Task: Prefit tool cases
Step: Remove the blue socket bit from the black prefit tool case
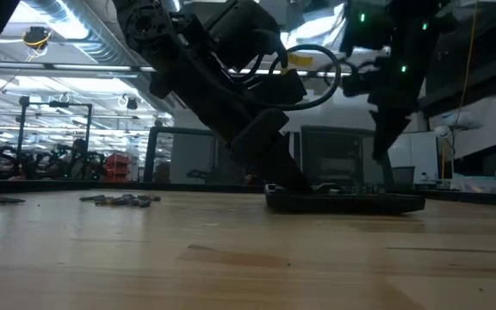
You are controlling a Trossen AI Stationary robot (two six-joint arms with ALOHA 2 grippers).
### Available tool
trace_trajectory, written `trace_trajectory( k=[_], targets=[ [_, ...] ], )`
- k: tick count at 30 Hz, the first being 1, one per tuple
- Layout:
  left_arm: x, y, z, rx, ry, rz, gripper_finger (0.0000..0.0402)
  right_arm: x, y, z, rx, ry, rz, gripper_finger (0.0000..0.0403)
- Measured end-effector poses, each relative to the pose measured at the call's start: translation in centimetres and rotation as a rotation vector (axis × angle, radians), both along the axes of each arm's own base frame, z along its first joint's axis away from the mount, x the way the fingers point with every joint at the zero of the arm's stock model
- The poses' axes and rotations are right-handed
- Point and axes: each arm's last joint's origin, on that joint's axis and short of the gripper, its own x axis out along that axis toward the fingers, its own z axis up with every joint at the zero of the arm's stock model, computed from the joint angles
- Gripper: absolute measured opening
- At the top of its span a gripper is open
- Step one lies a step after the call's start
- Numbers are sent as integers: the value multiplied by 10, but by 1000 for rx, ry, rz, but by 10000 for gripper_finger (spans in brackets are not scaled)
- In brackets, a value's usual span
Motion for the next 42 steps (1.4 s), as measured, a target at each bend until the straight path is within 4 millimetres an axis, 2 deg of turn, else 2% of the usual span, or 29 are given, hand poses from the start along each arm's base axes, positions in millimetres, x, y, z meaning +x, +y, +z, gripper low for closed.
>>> trace_trajectory(
  k=[4,8,14,18,20,23,26,29,36,42],
  targets=[
    [0,0,0,0,0,-1,0,-10,-21,-13,96,-20,-80,8],
    [0,0,0,0,2,-1,0,-15,-30,-27,197,-30,-109,40],
    [0,0,0,-2,3,5,0,-15,-29,-29,206,-27,-80,122],
    [0,0,0,2,2,12,0,-12,-22,-28,358,-67,-1,158],
    [0,0,0,3,2,13,0,-8,-11,-27,436,-83,89,162],
    [0,0,0,7,1,19,0,0,13,-26,452,-110,243,164],
    [0,1,0,9,-3,22,0,10,36,-25,372,-154,359,164],
    [0,1,0,10,-7,21,0,17,50,-29,265,-162,400,164],
    [0,1,0,10,-9,21,0,23,57,-43,215,-112,400,160],
    [0,1,0,10,-9,20,0,27,57,-46,190,-126,398,121]
  ],
)
